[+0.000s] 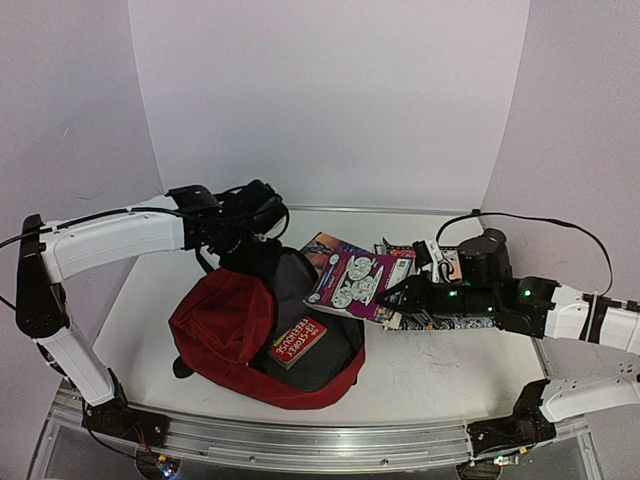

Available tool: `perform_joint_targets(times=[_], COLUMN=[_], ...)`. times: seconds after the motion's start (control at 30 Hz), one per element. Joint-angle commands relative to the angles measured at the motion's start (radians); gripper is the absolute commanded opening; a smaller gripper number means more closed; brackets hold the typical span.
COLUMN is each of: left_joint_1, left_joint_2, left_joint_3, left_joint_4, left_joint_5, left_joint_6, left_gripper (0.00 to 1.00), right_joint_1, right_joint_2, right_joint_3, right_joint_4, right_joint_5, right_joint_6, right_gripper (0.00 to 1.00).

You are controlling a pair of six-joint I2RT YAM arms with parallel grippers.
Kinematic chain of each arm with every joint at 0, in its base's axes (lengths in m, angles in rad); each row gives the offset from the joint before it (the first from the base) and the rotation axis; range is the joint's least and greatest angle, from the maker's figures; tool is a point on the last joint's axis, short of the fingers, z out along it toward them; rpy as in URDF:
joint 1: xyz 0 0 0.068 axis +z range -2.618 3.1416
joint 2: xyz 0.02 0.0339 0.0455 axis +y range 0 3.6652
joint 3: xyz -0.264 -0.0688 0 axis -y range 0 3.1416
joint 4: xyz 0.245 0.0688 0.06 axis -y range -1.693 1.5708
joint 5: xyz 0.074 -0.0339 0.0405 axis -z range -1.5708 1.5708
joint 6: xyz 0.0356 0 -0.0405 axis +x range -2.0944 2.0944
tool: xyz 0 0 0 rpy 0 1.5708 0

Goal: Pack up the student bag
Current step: Grab the largest pocket of the student bag, then place the book in the largest pocket of the bag.

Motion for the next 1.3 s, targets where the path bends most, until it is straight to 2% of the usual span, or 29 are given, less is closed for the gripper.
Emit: perform_joint_targets(times=[0.0,0.27,0.57,0.97,1.27], left_joint_1=[0.009,0.009,0.009,0.009,0.007], left_joint_2=[-0.087,-0.149,-0.209,-0.266,-0.296], left_joint_3=[0.110,0.179,0.126,0.030,-0.025], left_joint_4=[0.025,0.034,0.148,0.276,0.347], left_joint_5=[-0.070,-0.072,0.004,0.163,0.241], left_joint_6=[0.042,0.049,0.000,-0.052,-0.102], left_gripper=[0.00,0.00,0.00,0.00,0.00], right_joint_1=[-0.003,-0.003,-0.003,0.024,0.060], right_joint_2=[0.016,0.072,0.174,0.483,0.683], right_joint_3=[-0.005,-0.038,-0.052,0.138,0.301], right_joint_4=[0.113,0.207,0.406,0.621,0.650], right_joint_5=[-0.060,-0.097,-0.160,-0.195,-0.111], right_joint_6=[0.021,0.079,0.174,0.255,0.316], right_gripper=[0.00,0.00,0.00,0.00,0.00])
